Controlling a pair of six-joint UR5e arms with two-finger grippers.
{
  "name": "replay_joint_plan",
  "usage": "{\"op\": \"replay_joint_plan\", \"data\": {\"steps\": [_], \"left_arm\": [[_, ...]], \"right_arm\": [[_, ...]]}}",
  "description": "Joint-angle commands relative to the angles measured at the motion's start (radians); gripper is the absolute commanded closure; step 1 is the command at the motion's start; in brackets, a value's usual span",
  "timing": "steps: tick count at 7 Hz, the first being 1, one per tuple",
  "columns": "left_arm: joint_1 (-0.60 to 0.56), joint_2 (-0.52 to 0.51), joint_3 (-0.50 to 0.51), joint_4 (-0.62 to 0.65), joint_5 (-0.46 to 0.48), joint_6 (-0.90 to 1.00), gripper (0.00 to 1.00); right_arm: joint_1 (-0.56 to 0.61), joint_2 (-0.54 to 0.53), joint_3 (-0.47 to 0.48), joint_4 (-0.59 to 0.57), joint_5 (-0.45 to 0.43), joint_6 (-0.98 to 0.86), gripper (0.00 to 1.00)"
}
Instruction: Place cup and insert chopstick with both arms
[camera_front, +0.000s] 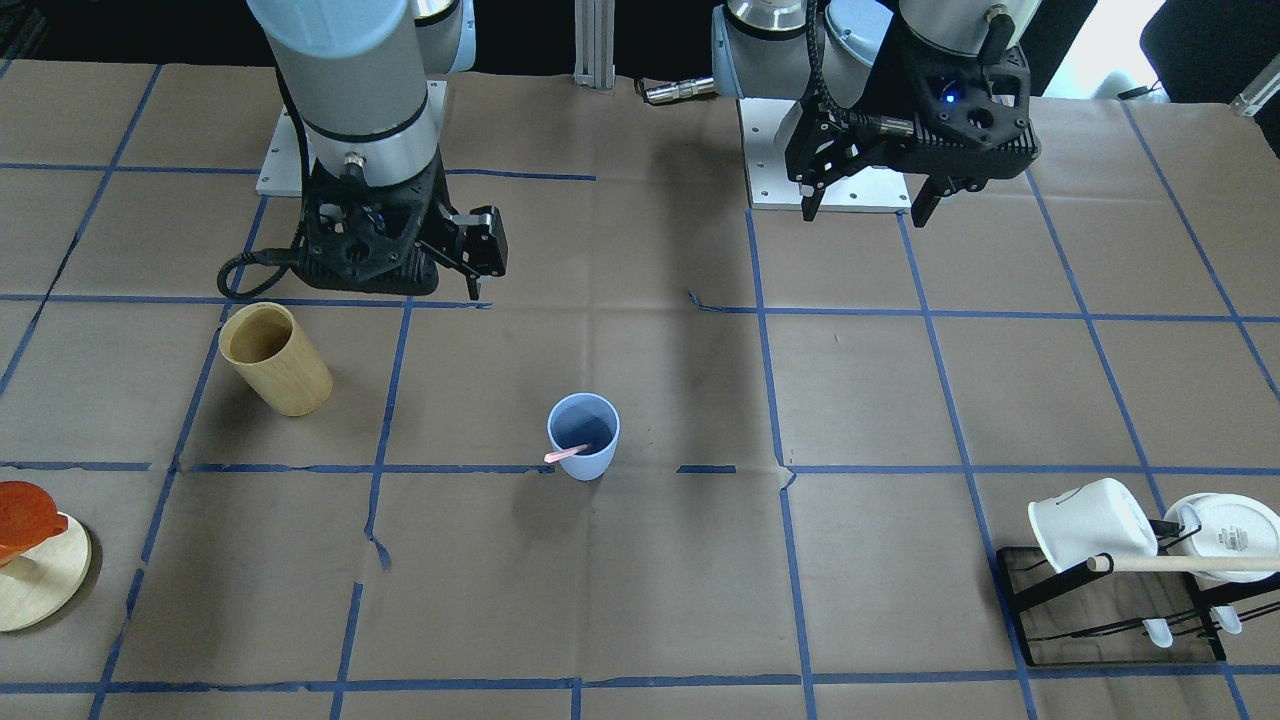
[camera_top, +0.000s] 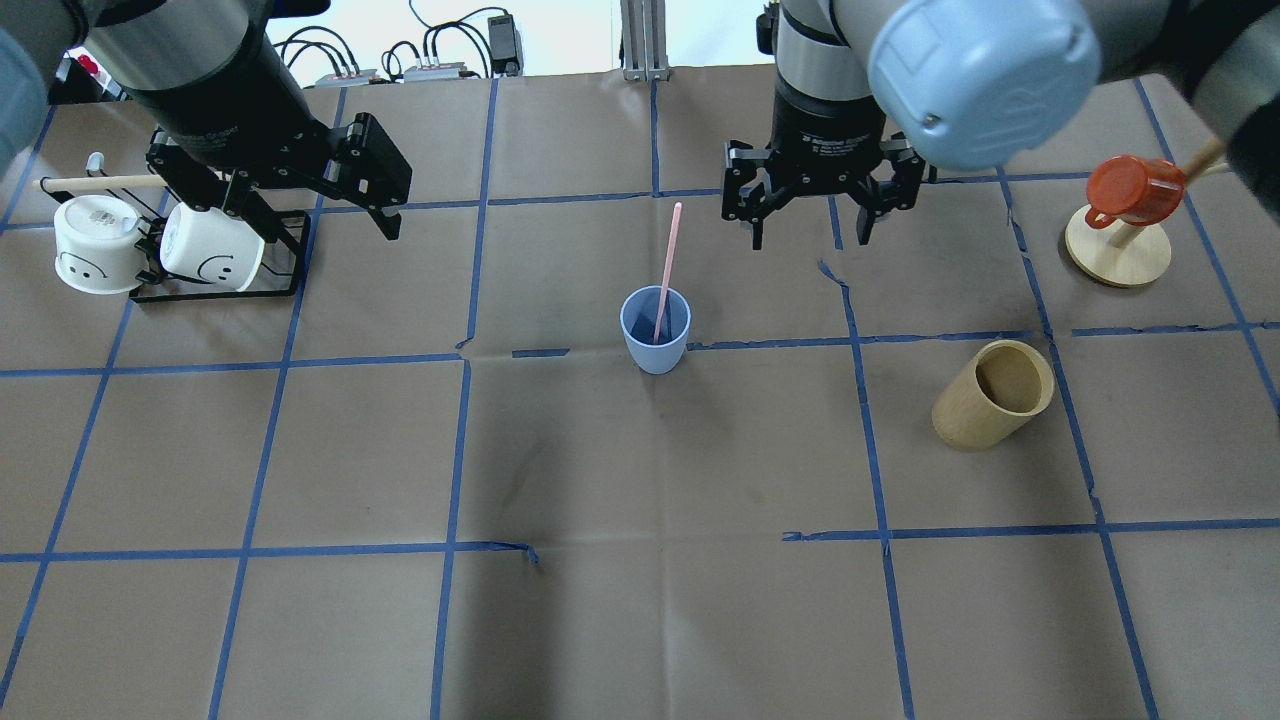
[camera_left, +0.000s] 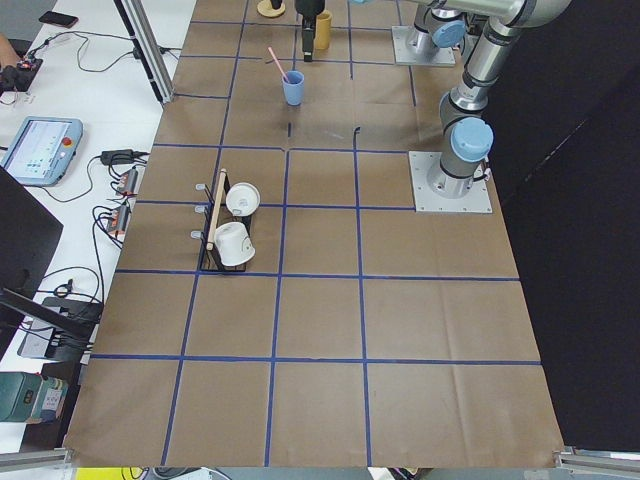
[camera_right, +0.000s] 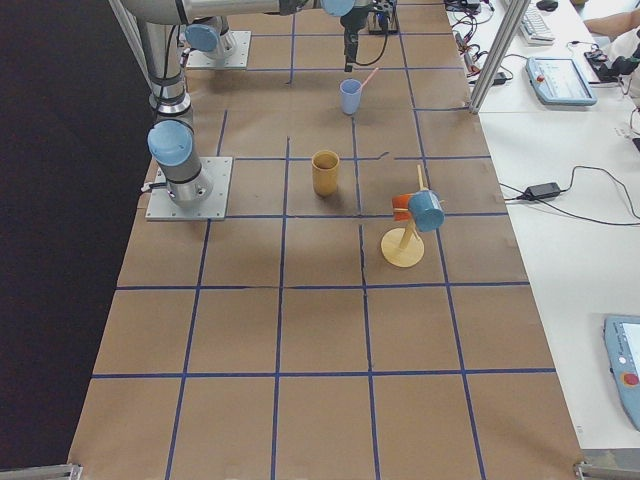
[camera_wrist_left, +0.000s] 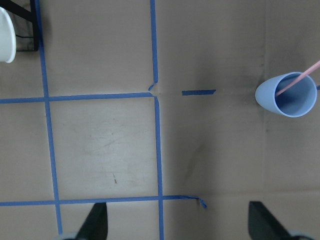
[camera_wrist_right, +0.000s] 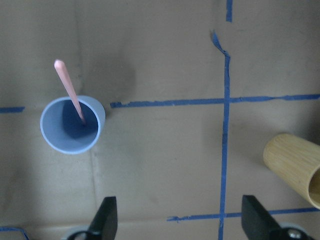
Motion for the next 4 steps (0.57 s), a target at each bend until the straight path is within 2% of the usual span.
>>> {"op": "replay_joint_plan", "data": {"steps": [1, 2, 3, 4], "left_arm": [[0.0, 0.0, 0.0, 0.0, 0.0, 0.0, 0.0], [0.0, 0.0, 0.0, 0.0, 0.0, 0.0, 0.0], [0.0, 0.0, 0.0, -0.002, 0.0, 0.0, 0.0], [0.0, 0.0, 0.0, -0.002, 0.0, 0.0, 0.0]], "right_arm": [[-0.088, -0.151, 0.1, 0.004, 0.026, -0.129, 0.01], [-0.126, -0.15, 0.146, 0.004, 0.029, -0.157, 0.01], [-0.139, -0.163, 0.215, -0.043, 0.029, -0.162, 0.01], [-0.137, -0.166, 0.219, -0.089, 0.026, -0.162, 0.0]]}}
